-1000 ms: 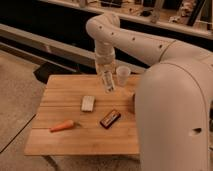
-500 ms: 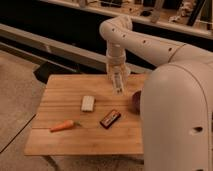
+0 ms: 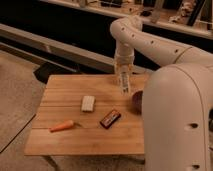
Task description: Place the bottle in the ceramic bowl
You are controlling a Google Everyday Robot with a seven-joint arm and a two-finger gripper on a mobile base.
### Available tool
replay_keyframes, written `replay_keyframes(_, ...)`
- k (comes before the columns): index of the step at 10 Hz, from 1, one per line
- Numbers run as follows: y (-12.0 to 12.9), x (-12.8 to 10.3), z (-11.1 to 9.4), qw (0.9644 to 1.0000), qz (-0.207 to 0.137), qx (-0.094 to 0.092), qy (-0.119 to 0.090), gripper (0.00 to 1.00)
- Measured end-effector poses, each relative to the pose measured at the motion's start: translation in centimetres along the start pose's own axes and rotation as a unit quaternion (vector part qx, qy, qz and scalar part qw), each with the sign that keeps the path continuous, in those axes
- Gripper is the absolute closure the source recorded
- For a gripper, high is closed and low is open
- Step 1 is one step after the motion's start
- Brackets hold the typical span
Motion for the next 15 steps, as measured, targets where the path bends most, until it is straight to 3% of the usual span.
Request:
replay_keyframes(8,-7.7,0.0,3.3,0.9987,-0.015,0.007,0.047,1.00)
replay_keyframes(11,-7.4,0.2,5.0,0.9975,-0.021,0.013,0.066,1.00)
replay_keyframes(15,-6.5,0.8,9.0,0.9943,-0.031,0.025,0.099,1.00)
